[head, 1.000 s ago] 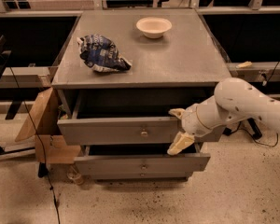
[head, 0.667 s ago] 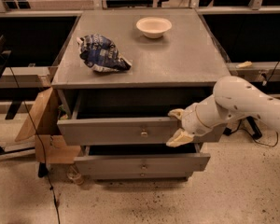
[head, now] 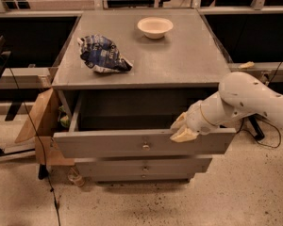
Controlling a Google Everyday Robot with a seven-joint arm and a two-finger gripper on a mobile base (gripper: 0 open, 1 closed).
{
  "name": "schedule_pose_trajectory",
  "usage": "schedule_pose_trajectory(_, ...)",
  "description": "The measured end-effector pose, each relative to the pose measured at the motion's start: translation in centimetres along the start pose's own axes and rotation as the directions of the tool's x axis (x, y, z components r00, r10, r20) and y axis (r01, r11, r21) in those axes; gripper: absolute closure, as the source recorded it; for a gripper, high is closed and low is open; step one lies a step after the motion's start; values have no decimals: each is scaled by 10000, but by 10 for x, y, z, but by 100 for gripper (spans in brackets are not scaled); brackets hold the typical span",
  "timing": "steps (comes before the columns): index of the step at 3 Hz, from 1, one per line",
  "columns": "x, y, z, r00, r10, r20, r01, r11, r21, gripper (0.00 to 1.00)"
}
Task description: Open top drawer
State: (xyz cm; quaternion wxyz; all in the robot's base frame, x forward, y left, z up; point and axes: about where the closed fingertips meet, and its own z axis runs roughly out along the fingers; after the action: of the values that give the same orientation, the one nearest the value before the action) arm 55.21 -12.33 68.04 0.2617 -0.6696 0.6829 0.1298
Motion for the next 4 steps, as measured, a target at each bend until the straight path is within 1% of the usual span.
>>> schedule_pose_trajectory(1,-1,0,-2,10000,0,-2,0,10000,0,100)
schedule_pose_trajectory(2,3,6,-3,10000,1,-94,-1,10000,-42,81)
schedule_pose_trajectory(3,5,18,-5,9998,-83,-181,81,9999,-100,58)
schedule_pose_trajectory(4,2,28,-8,9993,-274,-254,270,9995,-139,34)
